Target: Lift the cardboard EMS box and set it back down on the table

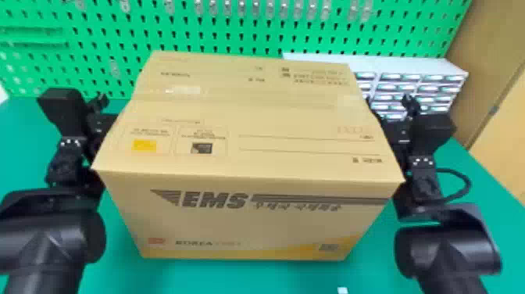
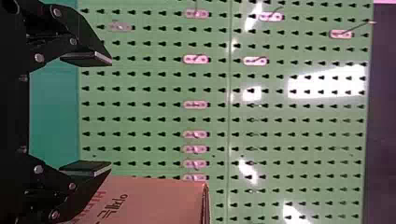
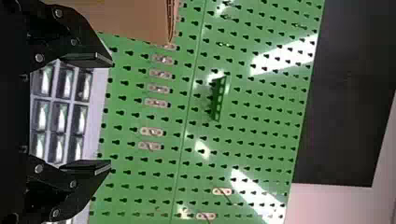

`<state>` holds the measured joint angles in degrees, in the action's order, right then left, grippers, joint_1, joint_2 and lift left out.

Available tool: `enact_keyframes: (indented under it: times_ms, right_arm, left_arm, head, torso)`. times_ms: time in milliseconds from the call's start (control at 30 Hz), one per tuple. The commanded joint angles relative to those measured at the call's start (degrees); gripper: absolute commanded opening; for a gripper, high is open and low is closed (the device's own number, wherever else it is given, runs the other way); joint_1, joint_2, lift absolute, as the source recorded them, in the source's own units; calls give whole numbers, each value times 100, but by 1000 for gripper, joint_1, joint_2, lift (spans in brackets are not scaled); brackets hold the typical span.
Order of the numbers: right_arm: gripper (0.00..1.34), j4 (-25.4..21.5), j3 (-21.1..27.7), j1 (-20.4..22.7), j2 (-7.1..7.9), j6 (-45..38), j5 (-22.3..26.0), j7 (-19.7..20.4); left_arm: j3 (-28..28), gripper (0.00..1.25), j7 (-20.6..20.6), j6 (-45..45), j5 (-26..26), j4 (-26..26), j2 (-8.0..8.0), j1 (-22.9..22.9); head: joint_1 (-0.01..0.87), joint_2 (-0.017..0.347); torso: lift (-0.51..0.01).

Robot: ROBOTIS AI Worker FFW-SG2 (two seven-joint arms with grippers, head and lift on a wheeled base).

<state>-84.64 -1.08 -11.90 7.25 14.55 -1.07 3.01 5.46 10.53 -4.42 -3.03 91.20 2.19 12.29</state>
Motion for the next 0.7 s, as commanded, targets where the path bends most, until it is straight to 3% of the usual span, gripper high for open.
enact_keyframes:
  times_ms: [0, 667]
  right_arm:
    - [847, -105, 3, -94, 22, 4, 2, -2]
    - [848, -140, 12, -146, 22, 4, 2, -2]
  left_arm:
    - [-1, 785, 19, -32, 39, 117, 1, 115]
    - [43, 785, 19, -103, 136, 152, 1, 151]
  head:
    - [678, -14]
    - [678, -14]
  torso:
    - [-93]
    - [-93]
